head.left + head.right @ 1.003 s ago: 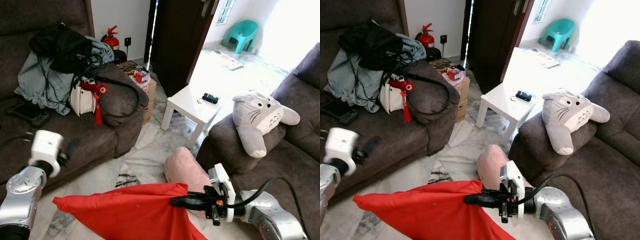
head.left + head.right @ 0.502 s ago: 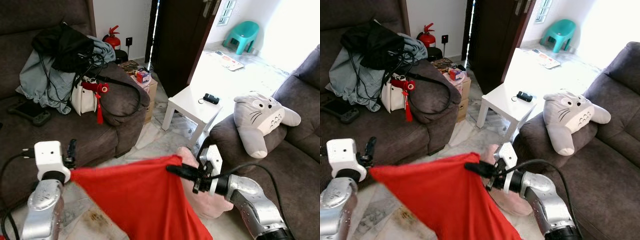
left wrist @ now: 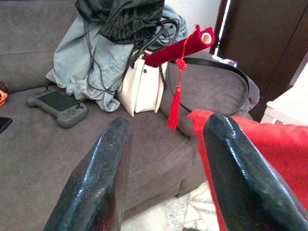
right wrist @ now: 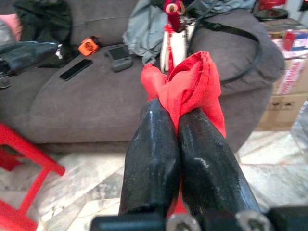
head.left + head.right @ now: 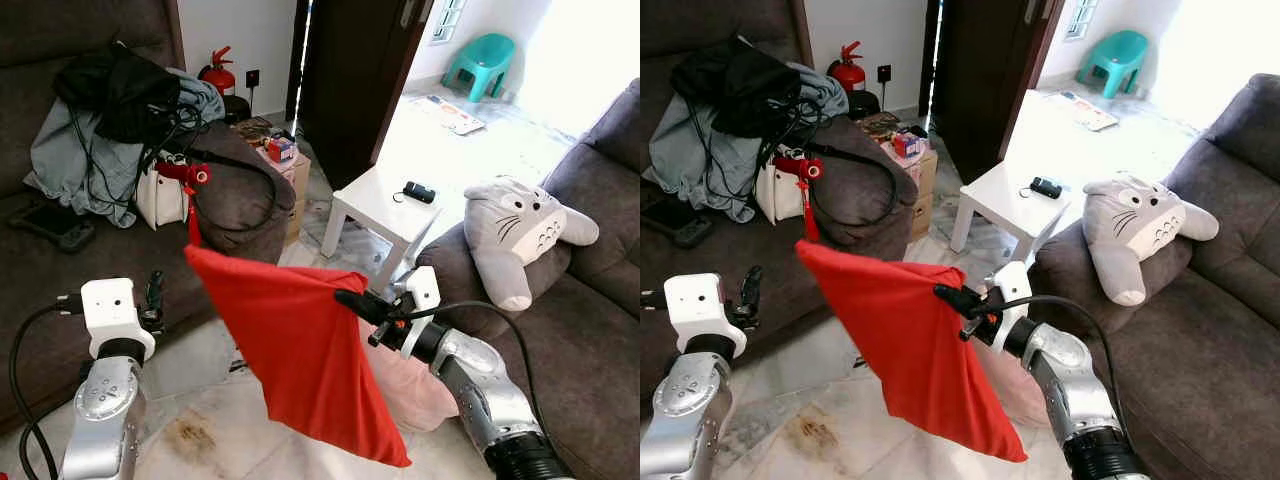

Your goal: Move the pillow to the sofa from floor

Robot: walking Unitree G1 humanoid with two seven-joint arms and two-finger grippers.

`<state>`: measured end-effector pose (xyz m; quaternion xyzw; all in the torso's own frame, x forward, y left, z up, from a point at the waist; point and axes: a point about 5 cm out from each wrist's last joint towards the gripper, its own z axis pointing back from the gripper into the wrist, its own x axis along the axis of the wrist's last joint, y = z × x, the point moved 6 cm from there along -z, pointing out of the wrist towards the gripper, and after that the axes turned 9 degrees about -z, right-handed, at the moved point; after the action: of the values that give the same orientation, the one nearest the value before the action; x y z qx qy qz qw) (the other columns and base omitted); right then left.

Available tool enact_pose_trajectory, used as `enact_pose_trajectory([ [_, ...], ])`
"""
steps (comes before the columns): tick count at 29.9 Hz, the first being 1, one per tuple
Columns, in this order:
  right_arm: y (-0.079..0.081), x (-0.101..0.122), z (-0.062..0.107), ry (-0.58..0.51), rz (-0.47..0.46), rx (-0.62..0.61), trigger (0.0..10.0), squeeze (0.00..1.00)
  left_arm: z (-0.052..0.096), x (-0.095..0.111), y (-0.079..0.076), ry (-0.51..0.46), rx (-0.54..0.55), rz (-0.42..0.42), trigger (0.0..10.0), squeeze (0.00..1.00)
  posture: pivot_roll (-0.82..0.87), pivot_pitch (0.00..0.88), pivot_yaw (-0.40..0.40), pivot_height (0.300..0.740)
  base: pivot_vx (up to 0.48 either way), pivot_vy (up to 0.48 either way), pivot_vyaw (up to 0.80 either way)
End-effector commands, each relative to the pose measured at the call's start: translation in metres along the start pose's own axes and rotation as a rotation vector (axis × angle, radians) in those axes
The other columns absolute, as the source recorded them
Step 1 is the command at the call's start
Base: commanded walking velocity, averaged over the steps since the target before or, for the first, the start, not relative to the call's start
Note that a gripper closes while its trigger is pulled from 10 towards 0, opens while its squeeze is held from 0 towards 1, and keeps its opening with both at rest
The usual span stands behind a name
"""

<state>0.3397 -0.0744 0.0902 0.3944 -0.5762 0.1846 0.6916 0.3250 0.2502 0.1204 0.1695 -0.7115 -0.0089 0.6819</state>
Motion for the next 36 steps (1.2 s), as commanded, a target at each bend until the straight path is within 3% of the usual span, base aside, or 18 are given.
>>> enact_pose_trajectory([
  [1, -0.006, 0.038, -0.001, -0.135, 0.069, -0.020, 10.0, 0.00, 0.000, 0.004, -0.002, -0.012, 0.006, -0.003, 10.0, 0.00, 0.29, 0.032, -0.187, 0.740, 0.000, 0.000, 0.00],
  [11, -0.018, 0.046, -0.003, -0.186, 0.089, -0.104, 10.0, 0.00, -0.002, 0.007, -0.012, -0.025, -0.007, 0.005, 10.0, 0.00, 0.29, 0.019, -0.182, 0.740, 0.000, 0.000, 0.00],
  [19, -0.046, 0.061, 0.001, -0.271, 0.096, -0.311, 10.0, 0.00, -0.002, 0.010, -0.013, -0.045, -0.006, -0.006, 10.0, 0.00, 0.29, 0.002, -0.179, 0.740, 0.000, 0.000, 0.00],
  [28, -0.054, 0.053, 0.001, -0.275, 0.067, -0.386, 10.0, 0.00, -0.004, 0.017, -0.021, -0.071, -0.005, 0.019, 10.0, 0.00, 0.29, 0.000, -0.180, 0.740, 0.000, 0.000, 0.00],
  [36, -0.062, 0.054, 0.003, -0.278, 0.064, -0.433, 10.0, 0.00, -0.004, 0.014, -0.019, -0.063, 0.007, 0.018, 10.0, 0.00, 0.29, 0.010, -0.188, 0.740, 0.000, 0.000, -0.69],
])
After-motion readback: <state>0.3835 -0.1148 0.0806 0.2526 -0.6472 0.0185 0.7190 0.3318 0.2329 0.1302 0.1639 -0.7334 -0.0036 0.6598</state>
